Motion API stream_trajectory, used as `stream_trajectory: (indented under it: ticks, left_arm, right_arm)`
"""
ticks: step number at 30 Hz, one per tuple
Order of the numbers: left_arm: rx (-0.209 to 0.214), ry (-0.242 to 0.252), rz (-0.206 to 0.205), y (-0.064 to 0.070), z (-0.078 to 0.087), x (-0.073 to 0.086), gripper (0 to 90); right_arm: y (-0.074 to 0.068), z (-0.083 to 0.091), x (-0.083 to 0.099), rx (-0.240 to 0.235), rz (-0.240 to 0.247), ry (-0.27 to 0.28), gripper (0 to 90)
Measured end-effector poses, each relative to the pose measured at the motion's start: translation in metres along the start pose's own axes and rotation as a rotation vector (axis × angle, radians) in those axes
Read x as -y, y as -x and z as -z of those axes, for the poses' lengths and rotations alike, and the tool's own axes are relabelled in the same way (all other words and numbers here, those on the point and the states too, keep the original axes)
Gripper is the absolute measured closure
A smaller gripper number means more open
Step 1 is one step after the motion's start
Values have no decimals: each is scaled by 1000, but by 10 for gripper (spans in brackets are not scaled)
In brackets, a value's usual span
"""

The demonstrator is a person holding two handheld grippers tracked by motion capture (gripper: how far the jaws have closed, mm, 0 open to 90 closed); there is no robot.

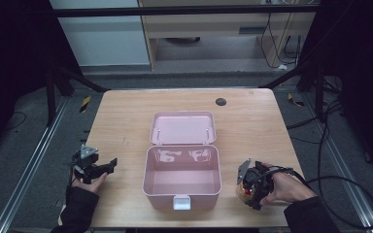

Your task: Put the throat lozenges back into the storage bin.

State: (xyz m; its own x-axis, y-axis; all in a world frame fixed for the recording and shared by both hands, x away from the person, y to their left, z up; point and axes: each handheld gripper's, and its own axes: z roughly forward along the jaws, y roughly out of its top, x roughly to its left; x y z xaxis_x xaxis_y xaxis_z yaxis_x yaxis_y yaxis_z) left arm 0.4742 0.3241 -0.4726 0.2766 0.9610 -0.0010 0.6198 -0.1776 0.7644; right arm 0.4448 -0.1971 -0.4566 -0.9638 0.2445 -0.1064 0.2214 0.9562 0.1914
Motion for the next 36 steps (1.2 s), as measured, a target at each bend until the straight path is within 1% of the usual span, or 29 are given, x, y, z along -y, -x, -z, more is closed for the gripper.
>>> stream_trajectory:
  ticks: [1, 3, 4, 5, 6, 8, 15, 27, 29, 32, 34, 35, 36]
  left_arm:
    - [0, 1, 0, 0, 0, 0, 216]
    - [-1, 4, 2, 0, 1, 0, 217]
    - [-1, 4, 3, 0, 1, 0, 217]
    - [-1, 4, 3, 0, 1, 0, 218]
    - [-1, 5, 2, 0, 1, 0, 218]
    - [-1, 5, 1, 1, 1, 0, 219]
    - [0, 5, 0, 1, 1, 0, 222]
    - [-2, 12, 0, 1, 2, -1, 231]
    - [-2, 13, 0, 1, 2, -1, 234]
    - [-1, 11, -1, 1, 2, -1, 235]
    - [0, 9, -3, 1, 2, -1, 236]
    - [1, 9, -3, 1, 2, -1, 236]
    - [1, 8, -3, 2, 2, -1, 236]
  right_arm:
    - [0, -2, 0, 1, -7, -6, 57]
    - [0, -5, 0, -5, 4, -8, 63]
    - [0, -7, 0, -9, -1, -7, 68]
    - [0, -8, -1, -8, 1, -12, 74]
    - [0, -11, -1, -16, 8, -12, 88]
    - [0, -13, -1, -22, 5, -19, 102]
    - [3, -16, -2, -26, 8, -28, 194]
    - [6, -16, -2, -41, 3, -39, 206]
    - [7, -15, -1, -43, -4, -42, 207]
    - [8, -10, 1, -38, -18, -26, 207]
    - [9, -4, 2, -37, -23, -20, 207]
    - [9, 0, 2, -34, -35, -22, 207]
    - [10, 7, 2, -31, -33, -11, 207]
